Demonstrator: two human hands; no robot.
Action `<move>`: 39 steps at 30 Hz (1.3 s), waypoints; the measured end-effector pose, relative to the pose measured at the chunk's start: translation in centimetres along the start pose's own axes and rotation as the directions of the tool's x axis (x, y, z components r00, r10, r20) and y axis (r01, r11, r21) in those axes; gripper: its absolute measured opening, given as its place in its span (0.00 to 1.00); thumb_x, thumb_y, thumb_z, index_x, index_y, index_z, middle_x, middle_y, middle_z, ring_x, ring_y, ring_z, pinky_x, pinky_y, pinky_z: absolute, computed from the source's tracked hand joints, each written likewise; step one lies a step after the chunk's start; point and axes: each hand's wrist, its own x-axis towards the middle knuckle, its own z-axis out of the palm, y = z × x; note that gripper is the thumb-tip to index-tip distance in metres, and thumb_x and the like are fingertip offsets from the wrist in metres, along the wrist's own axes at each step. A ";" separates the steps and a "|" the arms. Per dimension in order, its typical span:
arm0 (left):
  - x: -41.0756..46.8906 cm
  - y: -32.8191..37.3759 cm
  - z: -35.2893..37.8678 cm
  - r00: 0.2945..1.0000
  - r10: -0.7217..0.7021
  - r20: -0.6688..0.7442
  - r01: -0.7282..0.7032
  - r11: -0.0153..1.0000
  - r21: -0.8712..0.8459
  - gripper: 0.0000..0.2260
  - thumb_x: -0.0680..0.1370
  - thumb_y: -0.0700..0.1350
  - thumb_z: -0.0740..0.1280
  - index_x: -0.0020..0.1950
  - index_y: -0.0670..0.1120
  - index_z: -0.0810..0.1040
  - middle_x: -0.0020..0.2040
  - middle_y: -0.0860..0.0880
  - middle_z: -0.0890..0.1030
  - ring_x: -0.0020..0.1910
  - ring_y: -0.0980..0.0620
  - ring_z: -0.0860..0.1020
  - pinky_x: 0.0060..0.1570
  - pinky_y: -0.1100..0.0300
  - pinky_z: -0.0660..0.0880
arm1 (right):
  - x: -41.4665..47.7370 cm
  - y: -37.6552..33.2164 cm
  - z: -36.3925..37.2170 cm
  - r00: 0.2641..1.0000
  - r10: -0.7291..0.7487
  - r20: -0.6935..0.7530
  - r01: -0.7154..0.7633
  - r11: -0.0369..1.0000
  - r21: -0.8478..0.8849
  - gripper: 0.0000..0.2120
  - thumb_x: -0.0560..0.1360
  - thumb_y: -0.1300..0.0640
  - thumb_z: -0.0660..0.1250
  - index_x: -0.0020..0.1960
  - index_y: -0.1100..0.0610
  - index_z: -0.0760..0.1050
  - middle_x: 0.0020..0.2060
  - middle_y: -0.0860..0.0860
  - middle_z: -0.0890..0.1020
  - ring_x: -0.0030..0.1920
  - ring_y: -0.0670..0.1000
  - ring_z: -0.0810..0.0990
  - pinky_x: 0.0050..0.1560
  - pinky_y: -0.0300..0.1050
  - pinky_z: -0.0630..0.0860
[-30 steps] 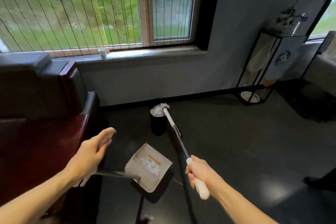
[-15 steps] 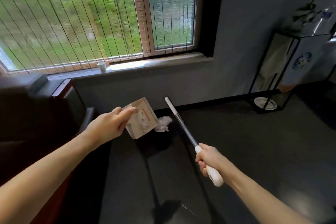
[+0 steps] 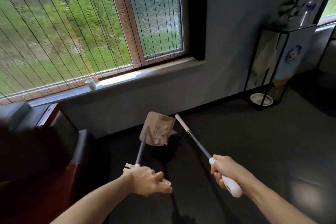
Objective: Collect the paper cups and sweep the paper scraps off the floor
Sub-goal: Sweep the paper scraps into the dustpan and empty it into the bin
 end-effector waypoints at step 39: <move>2.5 4.6 7.2 0.860 -0.507 -0.055 0.483 0.845 -0.228 0.23 0.76 0.65 0.52 0.54 0.47 0.68 0.50 0.45 0.81 0.48 0.38 0.81 0.40 0.51 0.69 | -1.0 1.2 2.6 0.999 0.024 0.040 -0.024 1.000 0.014 0.32 0.73 0.68 0.56 0.73 0.45 0.60 0.17 0.49 0.70 0.17 0.44 0.67 0.19 0.33 0.65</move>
